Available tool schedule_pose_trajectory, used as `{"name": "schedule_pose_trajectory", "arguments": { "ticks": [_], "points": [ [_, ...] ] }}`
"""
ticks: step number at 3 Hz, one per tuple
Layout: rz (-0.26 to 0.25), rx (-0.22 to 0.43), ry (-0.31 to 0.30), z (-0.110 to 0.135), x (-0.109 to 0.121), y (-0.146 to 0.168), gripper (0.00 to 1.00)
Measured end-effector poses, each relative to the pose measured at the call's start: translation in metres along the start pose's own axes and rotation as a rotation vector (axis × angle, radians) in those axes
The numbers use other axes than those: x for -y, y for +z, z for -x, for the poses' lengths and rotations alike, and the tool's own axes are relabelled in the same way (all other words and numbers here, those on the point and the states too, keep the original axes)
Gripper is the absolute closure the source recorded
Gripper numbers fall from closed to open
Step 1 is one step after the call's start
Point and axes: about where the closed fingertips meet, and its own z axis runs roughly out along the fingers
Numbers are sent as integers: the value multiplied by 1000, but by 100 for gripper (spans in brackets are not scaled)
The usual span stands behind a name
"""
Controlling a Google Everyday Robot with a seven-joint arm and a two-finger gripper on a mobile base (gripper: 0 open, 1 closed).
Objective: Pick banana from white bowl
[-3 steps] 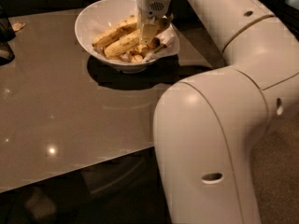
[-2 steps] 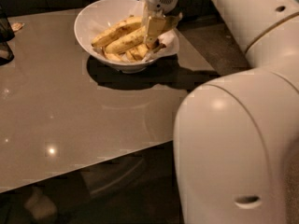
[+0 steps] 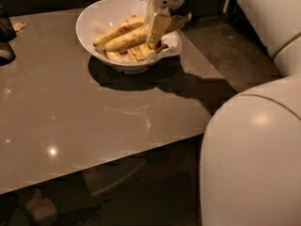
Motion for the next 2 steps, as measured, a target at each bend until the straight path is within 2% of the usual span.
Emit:
{"name": "schedule_pose_trajectory", "arguments": {
  "ticks": [1, 2],
  "points": [
    [0, 0, 0, 0, 0, 0, 100],
    [20, 5, -12, 14, -20, -20, 100]
  ]
}}
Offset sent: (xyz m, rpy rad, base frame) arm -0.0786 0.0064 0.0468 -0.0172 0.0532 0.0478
